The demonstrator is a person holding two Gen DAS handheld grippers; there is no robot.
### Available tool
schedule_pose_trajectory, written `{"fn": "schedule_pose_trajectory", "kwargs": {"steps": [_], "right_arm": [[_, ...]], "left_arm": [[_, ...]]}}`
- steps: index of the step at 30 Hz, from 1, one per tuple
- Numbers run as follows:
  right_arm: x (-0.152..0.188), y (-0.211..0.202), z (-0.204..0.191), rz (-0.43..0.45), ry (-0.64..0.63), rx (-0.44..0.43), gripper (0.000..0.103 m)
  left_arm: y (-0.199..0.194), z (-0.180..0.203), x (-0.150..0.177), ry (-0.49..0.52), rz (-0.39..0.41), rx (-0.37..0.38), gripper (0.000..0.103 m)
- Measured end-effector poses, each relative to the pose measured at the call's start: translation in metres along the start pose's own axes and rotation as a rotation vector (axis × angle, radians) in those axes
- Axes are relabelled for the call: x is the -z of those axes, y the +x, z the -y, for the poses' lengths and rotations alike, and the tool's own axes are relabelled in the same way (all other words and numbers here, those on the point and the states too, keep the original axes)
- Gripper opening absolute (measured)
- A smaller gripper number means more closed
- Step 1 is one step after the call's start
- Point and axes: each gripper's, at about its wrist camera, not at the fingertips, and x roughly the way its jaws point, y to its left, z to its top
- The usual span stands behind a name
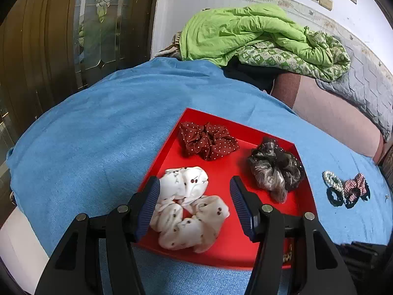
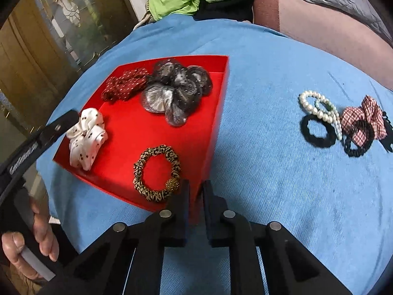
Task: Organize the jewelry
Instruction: 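Move both tools back to the pile toward the black hair ties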
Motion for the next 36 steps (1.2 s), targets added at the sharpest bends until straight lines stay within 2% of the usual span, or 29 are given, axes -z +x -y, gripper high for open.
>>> {"fn": "schedule_pose_trajectory", "kwargs": {"steps": [4, 6, 8, 10, 13, 16, 23, 27, 32, 36], "right_arm": [[0.005, -0.004, -0.001, 0.001, -0.006, -0.021, 0.015], [0.008, -0.009, 0.004, 0.006, 0.01, -0.035, 0.02], [0.013, -0.02, 0.012, 0.026, 0.018, -0.034, 0.041], [0.021, -0.035, 0.022, 0.053, 0.016, -0.029, 0.051], [0.034, -0.057, 0.046, 0.091, 0.008, 0.033, 0.052], [0.049, -0.073, 0.083, 0.105, 0.041, 0.086, 0.053], [0.073, -0.101, 0.18, 0.133, 0.213, 0.161, 0.053], [0.077, -0.112, 0.212, 0.166, 0.271, 0.17, 0.053], [0.073, -0.112, 0.234, 0.187, 0.295, 0.157, 0.053], [0.063, -0.107, 0.243, 0.207, 0.304, 0.13, 0.057]], "left_arm": [[-0.003, 0.006, 0.002, 0.024, 0.011, -0.009, 0.058], [-0.005, 0.01, 0.003, 0.042, 0.021, -0.026, 0.058], [-0.009, 0.014, 0.005, 0.064, 0.023, -0.04, 0.058], [-0.014, 0.017, 0.007, 0.065, 0.012, -0.035, 0.058], [-0.027, 0.03, 0.011, 0.073, -0.009, 0.013, 0.058], [-0.042, 0.058, 0.015, 0.136, -0.019, 0.054, 0.058], [-0.05, 0.149, 0.02, 0.302, -0.09, 0.191, 0.059], [-0.033, 0.197, 0.022, 0.356, -0.152, 0.249, 0.059], [0.012, 0.234, 0.023, 0.371, -0.243, 0.25, 0.059], [0.047, 0.248, 0.028, 0.354, -0.313, 0.234, 0.058]]}}
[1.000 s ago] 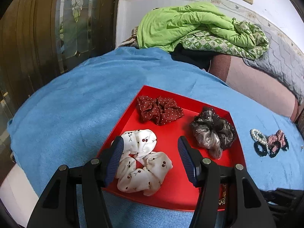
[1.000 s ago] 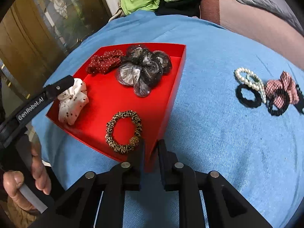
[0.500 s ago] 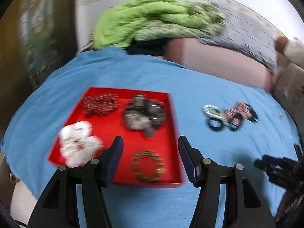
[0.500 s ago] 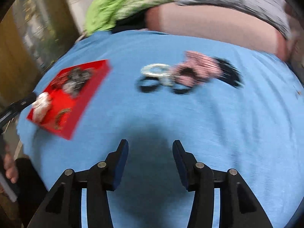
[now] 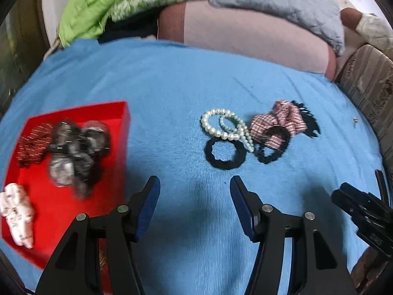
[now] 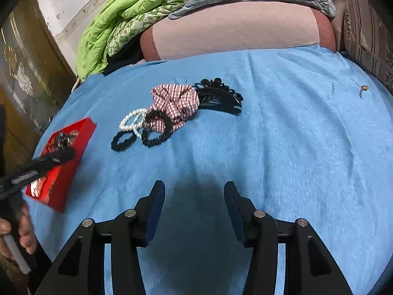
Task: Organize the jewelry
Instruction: 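Move both tools back to the pile toward the black hair ties, then grasp a black hair tie with the left tool while the right tool grasps another black hair tie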
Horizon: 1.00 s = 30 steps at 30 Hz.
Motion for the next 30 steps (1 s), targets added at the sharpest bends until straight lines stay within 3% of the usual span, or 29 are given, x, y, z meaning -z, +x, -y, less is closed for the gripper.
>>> {"fn": "schedule_pose_trajectory", "kwargs": {"steps": [8, 13, 23, 25, 26, 28, 29, 30], "right_arm": [[-0.026, 0.046, -0.018, -0.018, -0.031, -0.04, 0.058], [-0.037, 0.075, -0.016, -0.043, 0.032, -0.076, 0.058], [-0.049, 0.096, -0.023, -0.027, 0.062, -0.055, 0.058], [-0.049, 0.099, -0.026, -0.026, 0.053, -0.032, 0.051], [-0.05, 0.1, -0.027, -0.028, 0.048, -0.019, 0.044], [-0.05, 0.1, -0.026, -0.029, 0.049, -0.009, 0.034], [-0.05, 0.1, -0.025, -0.033, 0.051, -0.01, 0.02], [-0.05, 0.1, -0.024, -0.038, 0.051, -0.01, 0.016]], "left_arm": [[0.048, 0.002, -0.025, -0.019, -0.044, 0.022, 0.055], [0.069, 0.004, -0.034, 0.006, -0.066, 0.022, 0.051], [0.079, 0.019, -0.031, 0.068, -0.002, -0.054, 0.051], [0.078, 0.021, -0.03, 0.068, 0.004, -0.064, 0.051], [0.077, 0.022, -0.029, 0.07, 0.006, -0.066, 0.046], [0.075, 0.026, -0.028, 0.086, 0.01, -0.08, 0.021], [0.073, 0.028, -0.027, 0.099, 0.004, -0.076, 0.008], [0.071, 0.03, -0.027, 0.105, -0.002, -0.074, 0.008]]}}
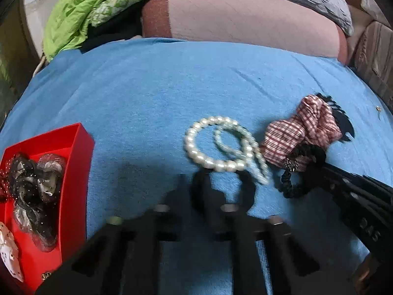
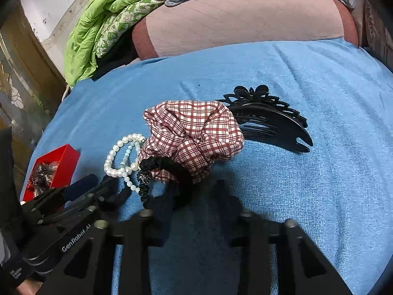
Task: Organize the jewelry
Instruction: 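Grasp a black hair tie with the left tool while the right tool grasps another black hair tie, then carry both black hair ties over the red tray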
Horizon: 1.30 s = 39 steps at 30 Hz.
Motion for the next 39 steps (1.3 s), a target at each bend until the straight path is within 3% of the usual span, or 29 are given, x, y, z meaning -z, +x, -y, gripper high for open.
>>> {"fn": "schedule_pose_trajectory", "kwargs": {"steps": [2, 9, 17, 23, 29, 39], "right_arm": [[0.002, -0.003, 0.004, -0.003, 0.01, -0.009, 0.011], [0.019, -0.025, 0.009, -0.005, 0.025, -0.022, 0.01], [0.033, -0.06, 0.001, 0.031, 0.017, -0.033, 0.01], [0.042, -0.09, -0.022, 0.067, -0.036, -0.039, 0.01], [0.05, -0.115, -0.05, 0.097, -0.095, -0.051, 0.01], [0.059, -0.129, -0.112, 0.092, -0.214, -0.089, 0.01]], "left_arm": [[-0.004, 0.002, 0.002, 0.006, -0.006, 0.011, 0.007], [-0.025, -0.008, 0.022, -0.064, -0.039, 0.099, 0.006], [-0.077, -0.015, 0.046, -0.101, 0.005, 0.142, 0.006], [-0.117, -0.023, 0.061, -0.091, 0.072, 0.107, 0.006], [-0.141, -0.056, 0.075, -0.143, 0.11, 0.063, 0.006], [-0.154, -0.146, 0.103, -0.301, 0.136, -0.045, 0.006]]}}
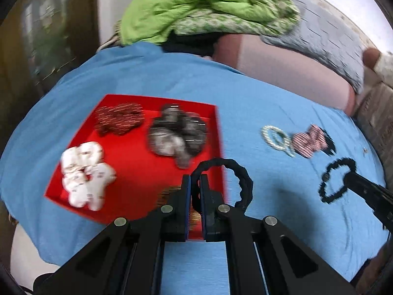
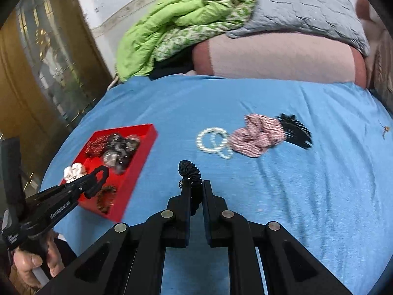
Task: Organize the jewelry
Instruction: 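Carry both black hair ties over the red tray, then open the left tool to drop its black tie in the tray while the right tool releases its tie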
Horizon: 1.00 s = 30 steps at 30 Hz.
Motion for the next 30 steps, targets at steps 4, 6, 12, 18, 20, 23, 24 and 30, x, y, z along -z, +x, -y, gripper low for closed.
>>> {"fn": "schedule_pose_trajectory", "kwargs": {"steps": [4, 6, 12, 18, 20, 23, 24, 30], "right_arm": [[-0.004, 0.009, -0.03, -0.018, -0.061, -0.021, 0.01], [-0.006, 0.015, -0.044, -0.027, -0.085, -0.032, 0.01], [-0.013, 0.039, -0.082, -0.054, -0.124, -0.071, 0.01], [-0.024, 0.078, -0.117, -0.122, -0.122, -0.158, 0.01], [-0.028, 0.092, -0.129, -0.145, -0.118, -0.19, 0.01], [-0.03, 0.112, -0.147, -0.172, -0.132, -0.212, 0.01], [-0.03, 0.118, -0.152, -0.18, -0.141, -0.212, 0.01], [-0.026, 0.15, -0.164, -0.236, -0.153, -0.209, 0.01]], "left_arm": [[0.009, -0.04, -0.006, -0.079, -0.009, -0.032, 0.006], [0.014, -0.055, -0.01, -0.101, -0.011, -0.047, 0.006], [0.036, -0.091, -0.027, -0.134, -0.013, -0.089, 0.006], [0.061, -0.108, -0.042, -0.158, -0.035, -0.082, 0.006], [0.066, -0.111, -0.042, -0.165, -0.041, -0.074, 0.006], [0.074, -0.114, -0.041, -0.173, -0.062, -0.06, 0.006], [0.076, -0.115, -0.041, -0.176, -0.067, -0.056, 0.006], [0.082, -0.119, -0.042, -0.189, -0.089, -0.033, 0.007]]}}
